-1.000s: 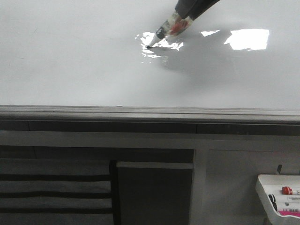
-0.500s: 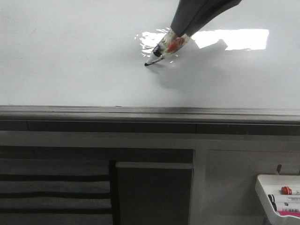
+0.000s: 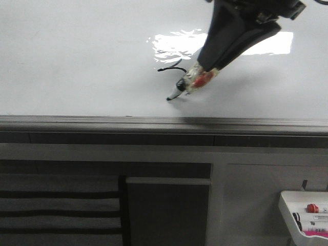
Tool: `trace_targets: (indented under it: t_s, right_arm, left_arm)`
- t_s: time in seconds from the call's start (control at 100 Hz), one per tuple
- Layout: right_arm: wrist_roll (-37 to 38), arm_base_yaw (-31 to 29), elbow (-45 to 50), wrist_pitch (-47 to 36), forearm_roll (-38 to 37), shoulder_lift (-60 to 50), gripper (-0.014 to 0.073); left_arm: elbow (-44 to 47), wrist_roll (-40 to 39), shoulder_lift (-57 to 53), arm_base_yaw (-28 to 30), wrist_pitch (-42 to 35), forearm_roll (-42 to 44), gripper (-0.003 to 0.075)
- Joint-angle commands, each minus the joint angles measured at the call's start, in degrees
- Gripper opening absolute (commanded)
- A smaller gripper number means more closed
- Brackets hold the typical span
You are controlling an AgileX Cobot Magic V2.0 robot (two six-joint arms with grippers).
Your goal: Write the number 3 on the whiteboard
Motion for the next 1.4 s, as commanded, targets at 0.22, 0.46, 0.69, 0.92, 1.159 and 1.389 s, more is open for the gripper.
trace_targets:
  t_s: [0.22, 0.46, 0.69, 0.92, 1.159, 1.389]
  right_arm:
    - [-1.62, 4.08, -2.54, -0.59, 1.84, -5.38, -0.0043]
    - [-2.76, 4.77, -1.67, 3.34, 1.84, -16.69, -0.0043]
    - [-12.23, 4.77, -1.67, 6.61, 1.84, -18.41, -0.0043]
    - [-32.0, 4.91, -1.67, 6.83, 3.35, -18.25, -0.0043]
    - [-40.56, 4.91, -1.67, 7.34, 10.18, -18.25, -0.0043]
    - [-45.15, 4.91, -1.67, 11.64, 12.4, -18.25, -0.0043]
  left_arm:
    - [-1.6, -0.65, 0.57, 0.15, -2.7, -2.58, 0.0165]
    - [-1.6, -0.65, 1.18, 0.15, -2.7, -3.06, 0.0165]
    - [-1.6, -0.22, 1.18, 0.15, -2.59, -5.64, 0.0165]
    - [-2.46, 9.06, 1.18, -4.47, 0.83, -7.03, 0.0165]
    - [-2.49, 13.96, 4.1, -14.59, -2.94, -7.85, 0.0165]
    - [-5.89, 14.89, 9.9, -24.18, -8.13, -8.06, 0.0165]
